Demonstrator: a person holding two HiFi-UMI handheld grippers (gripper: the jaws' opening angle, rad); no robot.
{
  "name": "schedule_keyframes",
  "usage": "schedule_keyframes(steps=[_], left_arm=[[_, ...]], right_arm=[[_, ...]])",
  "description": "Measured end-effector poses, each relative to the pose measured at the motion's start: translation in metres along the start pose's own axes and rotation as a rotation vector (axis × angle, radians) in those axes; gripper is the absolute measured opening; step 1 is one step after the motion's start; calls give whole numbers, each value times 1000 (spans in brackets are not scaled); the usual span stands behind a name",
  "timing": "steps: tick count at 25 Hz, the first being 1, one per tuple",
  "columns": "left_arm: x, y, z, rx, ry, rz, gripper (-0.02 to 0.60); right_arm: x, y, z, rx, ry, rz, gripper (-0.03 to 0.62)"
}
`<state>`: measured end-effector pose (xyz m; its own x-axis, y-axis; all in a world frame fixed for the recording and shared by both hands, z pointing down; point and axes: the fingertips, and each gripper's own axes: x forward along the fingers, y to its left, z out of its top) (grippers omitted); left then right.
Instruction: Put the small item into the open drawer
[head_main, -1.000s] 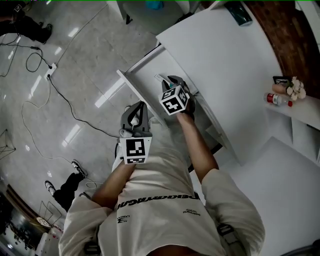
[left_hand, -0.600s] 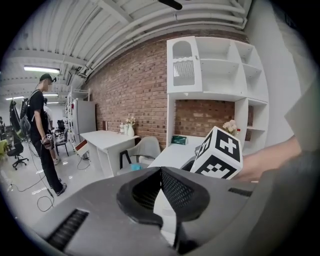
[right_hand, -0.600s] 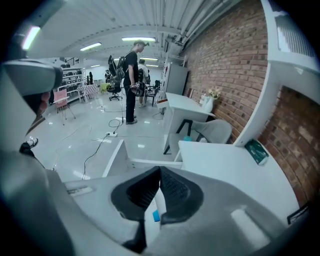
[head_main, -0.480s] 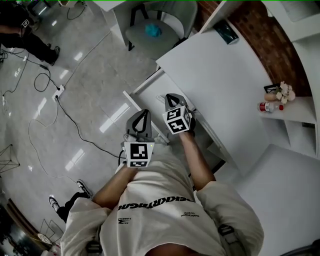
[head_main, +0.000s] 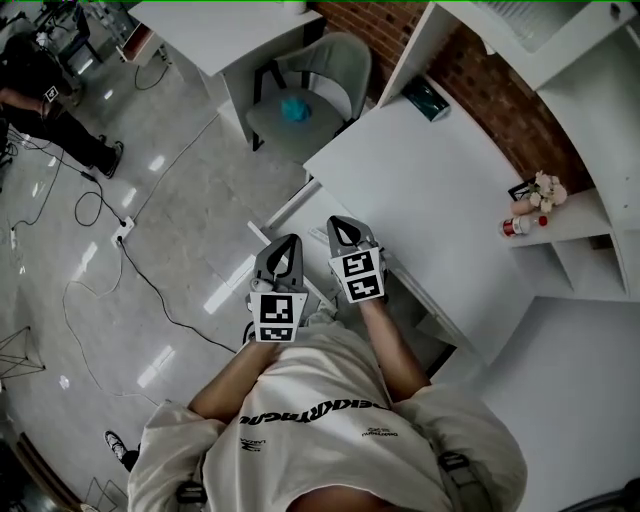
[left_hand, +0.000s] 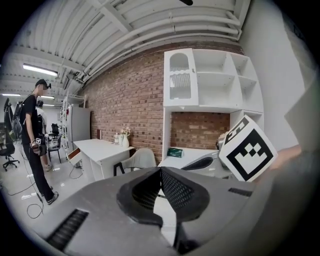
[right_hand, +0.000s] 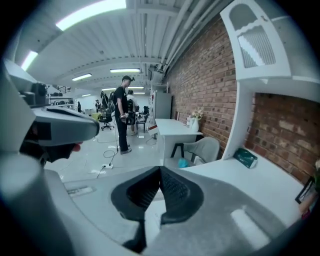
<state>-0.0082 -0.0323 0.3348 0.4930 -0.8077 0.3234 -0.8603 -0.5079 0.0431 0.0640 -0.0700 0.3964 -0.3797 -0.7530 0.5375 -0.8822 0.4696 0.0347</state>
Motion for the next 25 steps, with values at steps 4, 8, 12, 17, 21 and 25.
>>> schedule_keyframes(steps=[4,8,12,17,21,25], left_arm=[[-1,0,22,-5,-43,-6,-2],[-1,5,40,-2,-76,-5,-2],[-3,4,57,-1,-107,-10,-2],[-9,5,75,-2,-144,-14,-2],[-10,2,82,1,-166,-18,-2],[-9,-2,91,-8,-175,-29,-2]], right_arm=[[-21,-7,24,43,-85,-32,2],[-40,-8,49,87,-155,-50,2],[-57,-10,62,112,-200,-72,0],[-74,-12,79,142,-253,-92,0],[-84,-12,88,141,-290,-101,0],[-91,-13,97,148,-318,-104,0]])
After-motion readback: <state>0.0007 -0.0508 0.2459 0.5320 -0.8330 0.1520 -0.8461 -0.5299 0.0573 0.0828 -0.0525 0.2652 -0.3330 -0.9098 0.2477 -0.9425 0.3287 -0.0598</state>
